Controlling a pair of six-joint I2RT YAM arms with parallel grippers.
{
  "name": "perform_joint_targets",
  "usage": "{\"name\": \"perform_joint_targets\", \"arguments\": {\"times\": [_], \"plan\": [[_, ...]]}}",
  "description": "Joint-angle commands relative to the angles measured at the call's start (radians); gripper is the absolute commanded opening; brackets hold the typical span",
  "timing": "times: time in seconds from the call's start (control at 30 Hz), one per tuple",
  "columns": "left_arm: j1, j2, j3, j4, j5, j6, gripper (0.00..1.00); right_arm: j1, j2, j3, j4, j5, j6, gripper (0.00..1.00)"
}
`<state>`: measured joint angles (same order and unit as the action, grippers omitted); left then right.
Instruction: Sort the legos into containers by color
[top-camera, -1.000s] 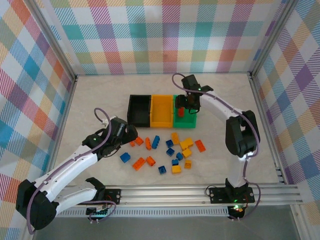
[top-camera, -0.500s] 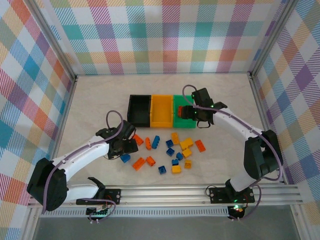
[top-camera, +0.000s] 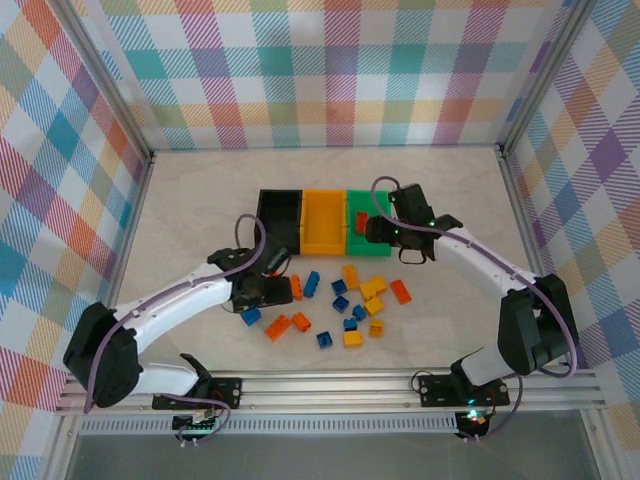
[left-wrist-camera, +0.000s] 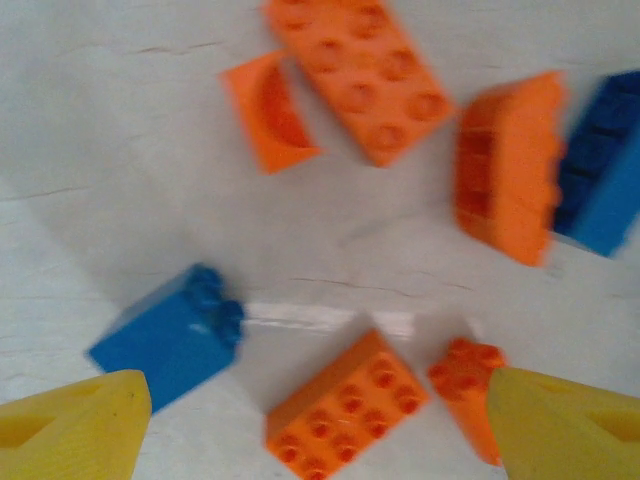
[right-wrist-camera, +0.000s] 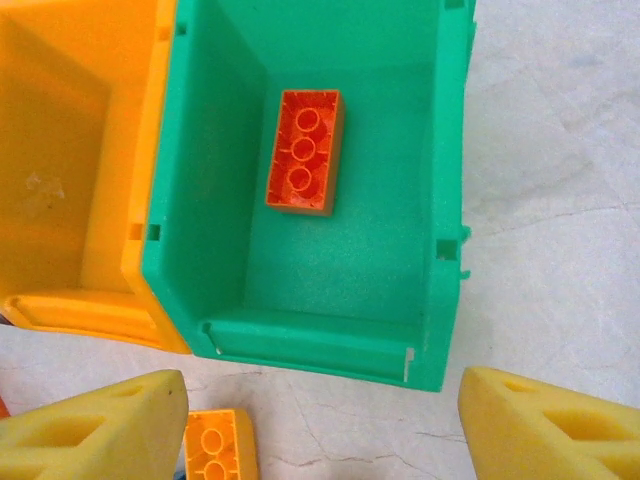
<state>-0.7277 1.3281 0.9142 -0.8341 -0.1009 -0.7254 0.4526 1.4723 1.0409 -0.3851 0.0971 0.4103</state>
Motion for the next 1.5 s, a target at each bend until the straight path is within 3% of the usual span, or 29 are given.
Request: {"name": "perform_joint_targets", "arguments": {"times": [0.0,0.23,0.4,0.7,0.93,1.27,1.47], "plan": [[-0.039,0.059,0.029,-0.047,0.005,0.009,0.87,-0.003,-0.029,-0.020,0.023,0.008,0.017,0.73],[-0.012,0.006,-0.059,-0.116,-0.074,-0.001,0.88,-0.005,-0.046,-0.038,0.029,0.009,0.010,0.73],[0.060,-0.006,-0.141,-0.044,-0.041,0.006,0.87,-0.007,-0.049,-0.041,0.034,0.010,0.007,0.73],[0.102,0.097,-0.154,0.046,-0.049,0.051,0.66,-0.012,-0.063,-0.049,0.032,0.013,0.004,0.73],[0.125,0.148,-0.175,0.083,-0.062,0.081,0.67,-0.015,-0.059,-0.050,0.037,0.014,0.001,0.73],[0.125,0.078,-0.179,0.058,-0.041,0.078,0.40,-0.029,-0.064,-0.050,0.038,0.016,0.007,0.73],[0.090,0.008,-0.036,0.002,-0.057,0.102,0.36,-0.044,-0.083,-0.060,0.041,0.018,0.016,0.73]]}}
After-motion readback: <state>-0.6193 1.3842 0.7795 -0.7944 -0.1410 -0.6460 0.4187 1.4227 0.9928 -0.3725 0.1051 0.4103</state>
